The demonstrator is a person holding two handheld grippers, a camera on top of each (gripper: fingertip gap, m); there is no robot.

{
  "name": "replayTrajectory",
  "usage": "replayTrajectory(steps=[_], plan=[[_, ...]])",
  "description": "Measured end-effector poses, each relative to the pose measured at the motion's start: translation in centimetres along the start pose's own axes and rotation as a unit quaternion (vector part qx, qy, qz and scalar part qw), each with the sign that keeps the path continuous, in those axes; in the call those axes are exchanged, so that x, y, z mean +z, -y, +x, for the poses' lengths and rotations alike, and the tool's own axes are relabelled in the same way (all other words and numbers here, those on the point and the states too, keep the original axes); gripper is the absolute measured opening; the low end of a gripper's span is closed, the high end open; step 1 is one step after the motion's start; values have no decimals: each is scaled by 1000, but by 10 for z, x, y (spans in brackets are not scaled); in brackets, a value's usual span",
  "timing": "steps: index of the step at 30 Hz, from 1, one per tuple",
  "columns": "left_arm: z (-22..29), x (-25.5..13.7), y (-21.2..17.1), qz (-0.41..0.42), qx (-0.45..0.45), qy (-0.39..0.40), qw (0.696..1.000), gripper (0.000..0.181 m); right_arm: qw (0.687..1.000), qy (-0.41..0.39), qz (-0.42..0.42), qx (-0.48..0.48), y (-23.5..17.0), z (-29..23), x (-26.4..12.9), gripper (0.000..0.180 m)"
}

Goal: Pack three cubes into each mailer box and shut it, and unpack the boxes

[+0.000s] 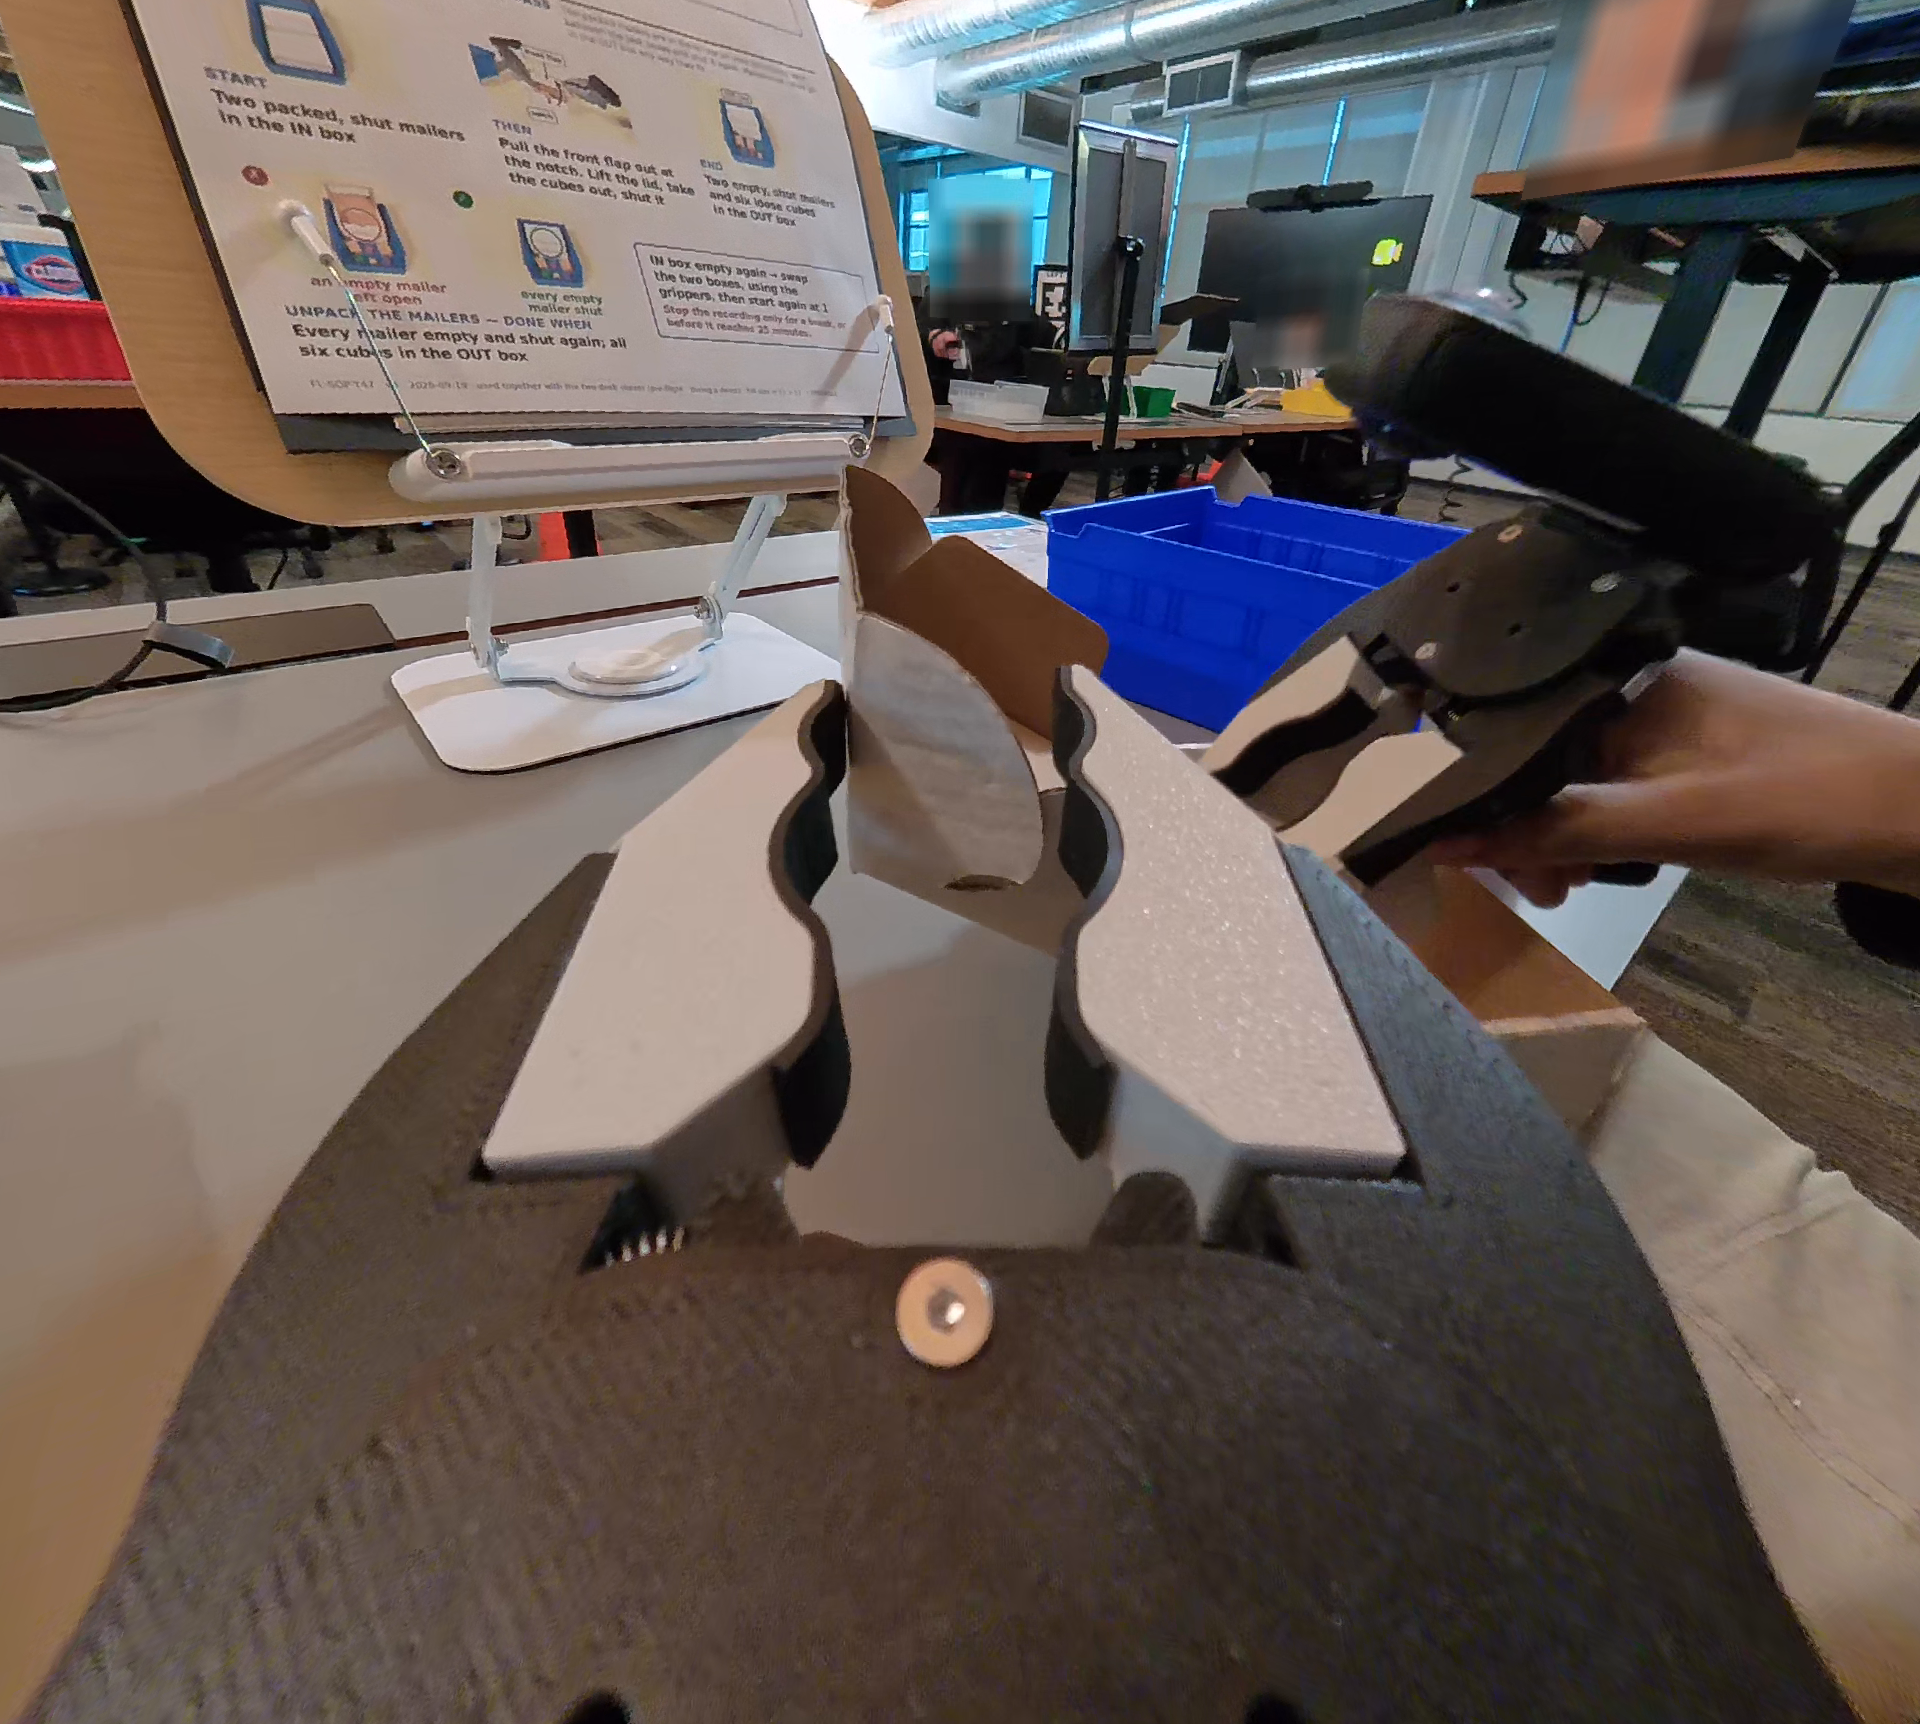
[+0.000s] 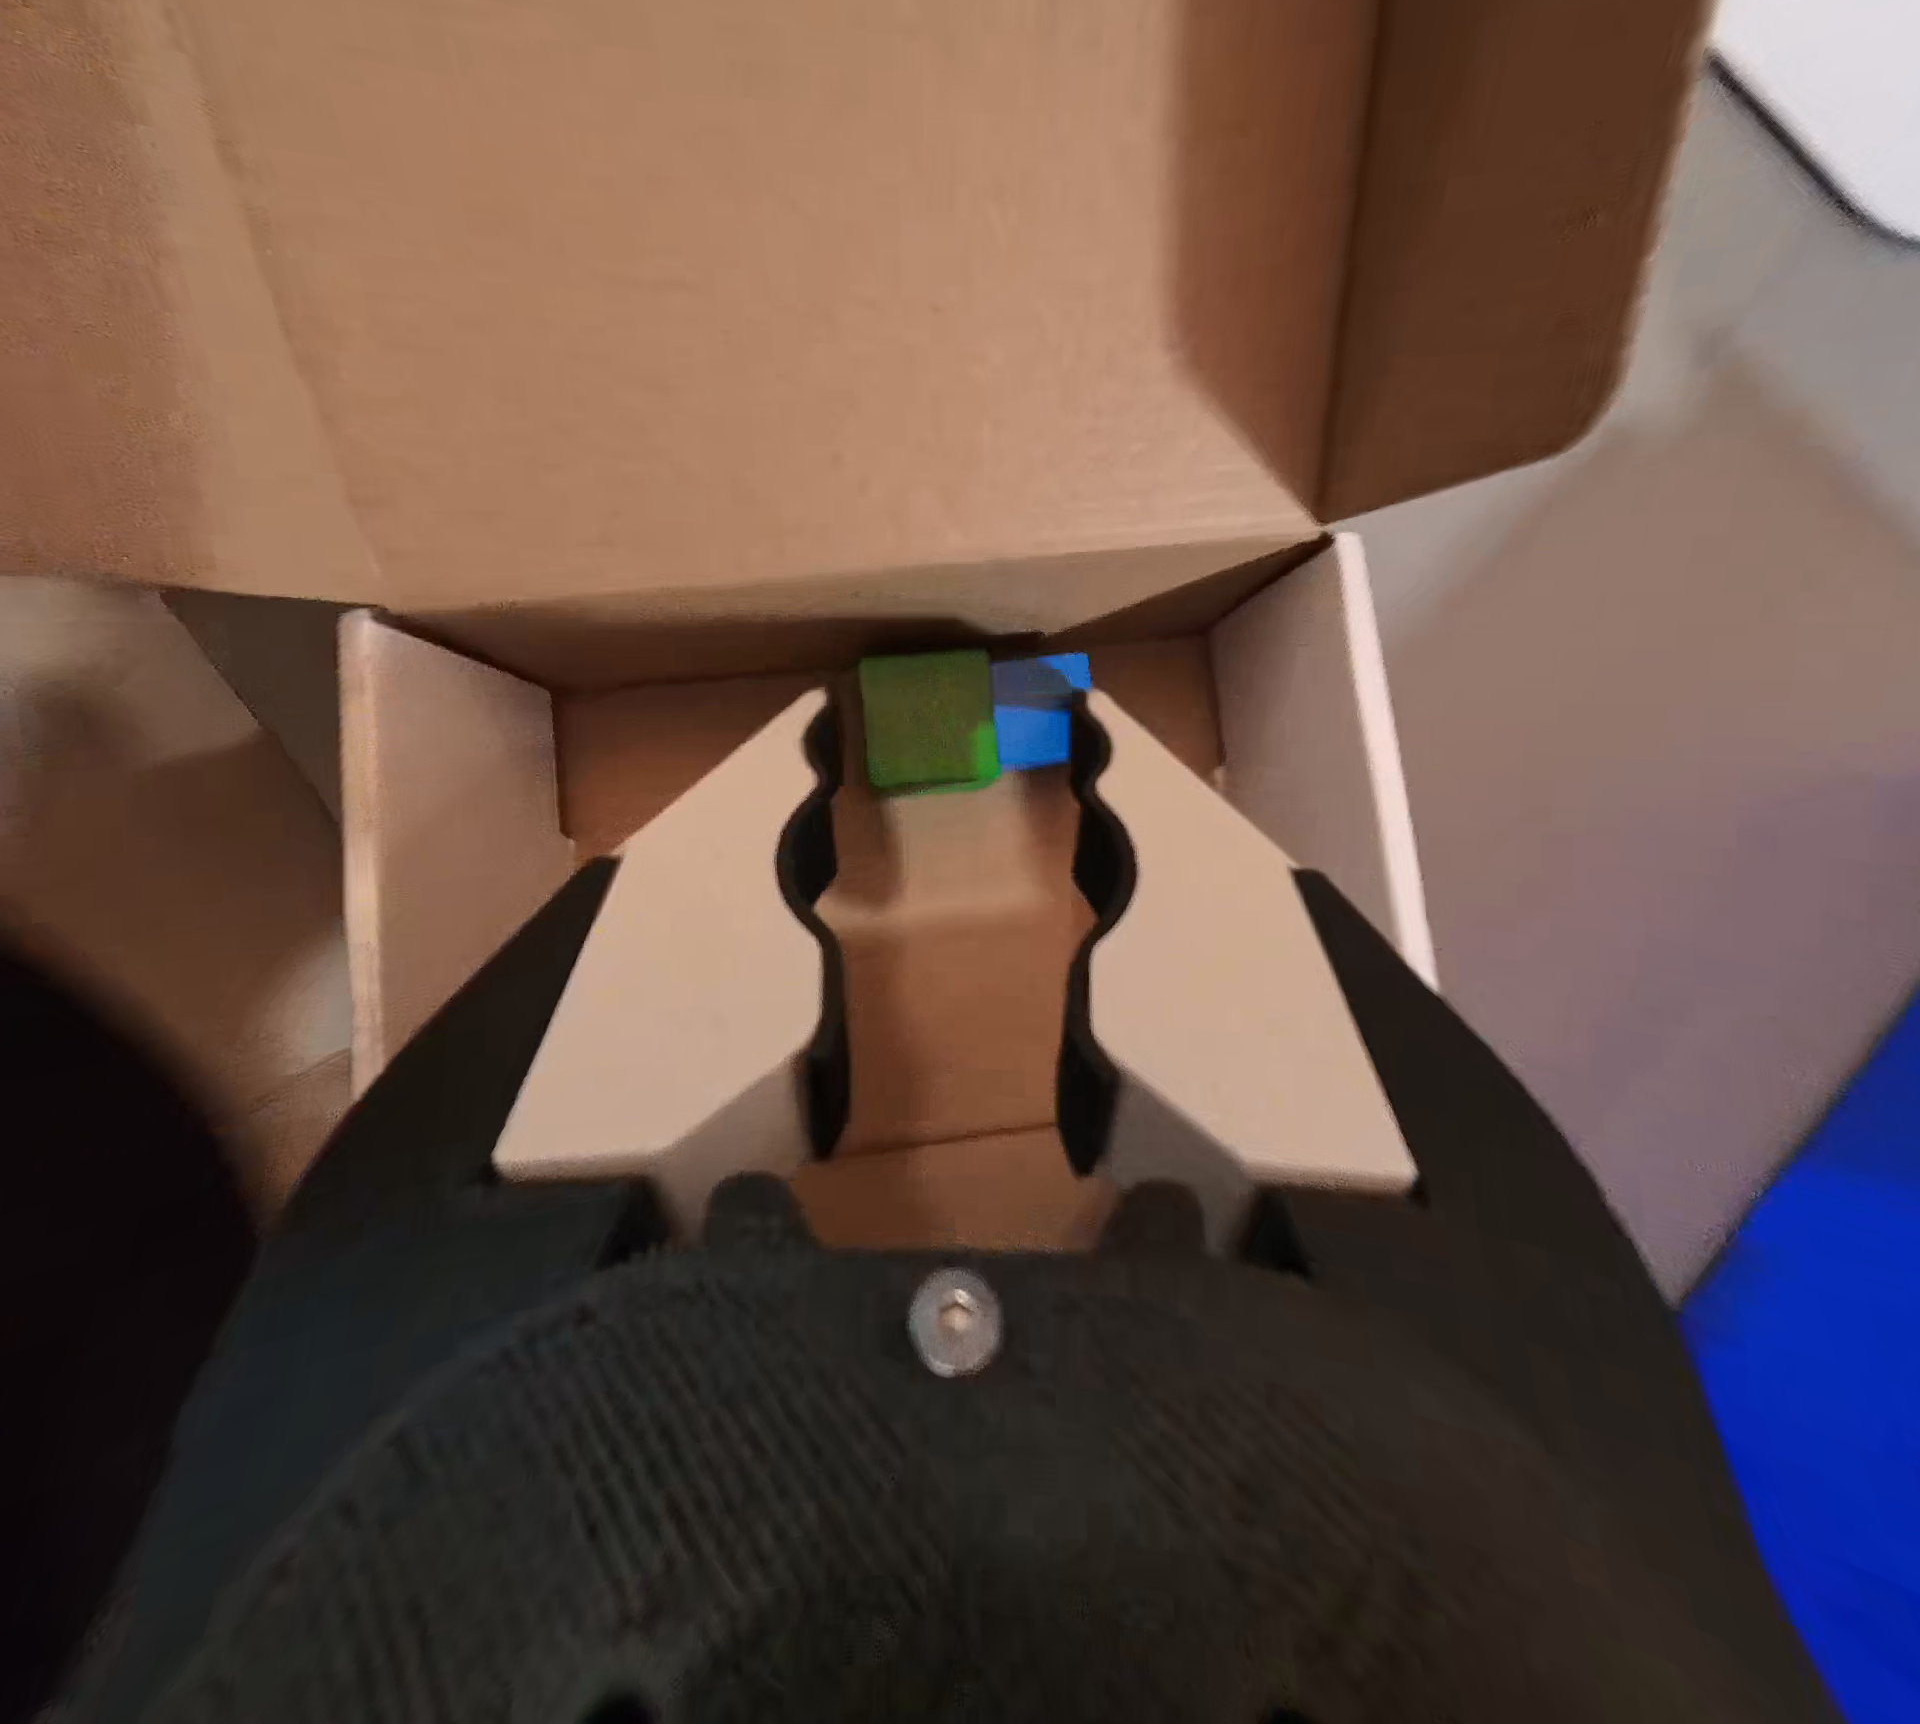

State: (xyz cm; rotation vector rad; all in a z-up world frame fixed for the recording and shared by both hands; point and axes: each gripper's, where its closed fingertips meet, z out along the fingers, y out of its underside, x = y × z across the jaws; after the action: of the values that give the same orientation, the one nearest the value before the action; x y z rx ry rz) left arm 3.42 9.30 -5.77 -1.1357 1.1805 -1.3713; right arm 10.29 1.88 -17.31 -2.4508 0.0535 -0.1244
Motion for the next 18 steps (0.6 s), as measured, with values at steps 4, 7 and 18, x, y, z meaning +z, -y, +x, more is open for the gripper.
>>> replayTrajectory(steps=[4,7,18], plan=[[-2,1,-1,-1,-2,-2,1000,38,999,21,40,2,12,-3,-12,24],[-5,1,-1,-2,-6,1,1000,38,993,19,114,22,35,10,-48,23],[-2,1,-1,-1,1,1,1000,38,945,-249,88,194,-81,221,-169,24]])
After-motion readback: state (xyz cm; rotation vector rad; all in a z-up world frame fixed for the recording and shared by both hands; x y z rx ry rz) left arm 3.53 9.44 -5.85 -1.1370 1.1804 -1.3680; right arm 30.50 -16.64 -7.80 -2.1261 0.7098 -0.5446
